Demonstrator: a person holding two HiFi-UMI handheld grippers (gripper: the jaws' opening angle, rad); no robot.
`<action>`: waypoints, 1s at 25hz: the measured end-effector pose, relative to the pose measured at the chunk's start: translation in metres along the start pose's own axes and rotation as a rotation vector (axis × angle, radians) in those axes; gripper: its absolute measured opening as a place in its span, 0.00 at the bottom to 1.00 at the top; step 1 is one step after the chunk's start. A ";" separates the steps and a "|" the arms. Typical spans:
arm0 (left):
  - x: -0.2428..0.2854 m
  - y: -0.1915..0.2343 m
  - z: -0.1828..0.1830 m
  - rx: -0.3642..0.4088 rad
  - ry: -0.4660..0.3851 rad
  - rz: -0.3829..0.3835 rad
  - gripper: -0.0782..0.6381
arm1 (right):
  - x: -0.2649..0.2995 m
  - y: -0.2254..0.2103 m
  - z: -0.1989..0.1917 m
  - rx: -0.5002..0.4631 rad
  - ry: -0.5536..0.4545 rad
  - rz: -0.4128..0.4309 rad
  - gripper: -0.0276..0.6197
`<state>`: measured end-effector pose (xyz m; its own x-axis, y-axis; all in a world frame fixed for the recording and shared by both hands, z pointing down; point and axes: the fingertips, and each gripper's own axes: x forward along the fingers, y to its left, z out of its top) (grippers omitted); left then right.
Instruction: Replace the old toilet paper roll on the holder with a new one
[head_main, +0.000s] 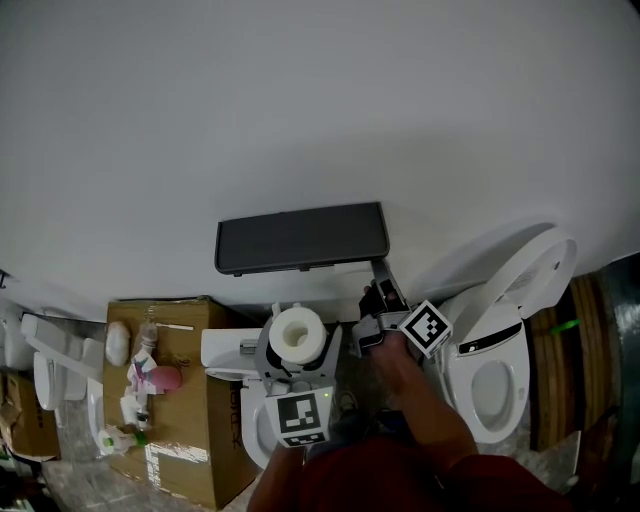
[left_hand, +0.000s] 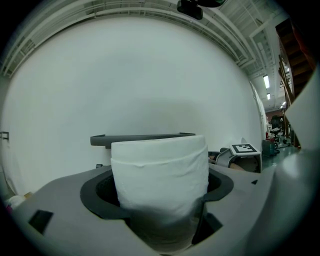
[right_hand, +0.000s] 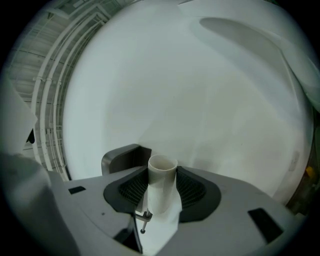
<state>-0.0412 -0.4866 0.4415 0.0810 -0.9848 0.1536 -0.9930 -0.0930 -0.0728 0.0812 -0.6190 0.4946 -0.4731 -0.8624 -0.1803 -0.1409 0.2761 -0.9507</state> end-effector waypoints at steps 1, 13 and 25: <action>0.001 -0.003 0.000 -0.003 -0.001 -0.006 0.73 | -0.003 -0.001 0.006 -0.001 -0.012 -0.003 0.33; 0.013 -0.033 0.005 -0.007 -0.011 -0.079 0.73 | -0.046 -0.010 0.079 -0.035 -0.158 -0.033 0.31; 0.010 -0.050 0.016 0.002 -0.040 -0.118 0.73 | -0.071 0.035 0.072 -0.502 -0.053 -0.053 0.31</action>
<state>0.0103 -0.4938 0.4305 0.2003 -0.9722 0.1216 -0.9762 -0.2085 -0.0590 0.1730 -0.5786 0.4556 -0.4110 -0.8975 -0.1600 -0.5704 0.3901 -0.7228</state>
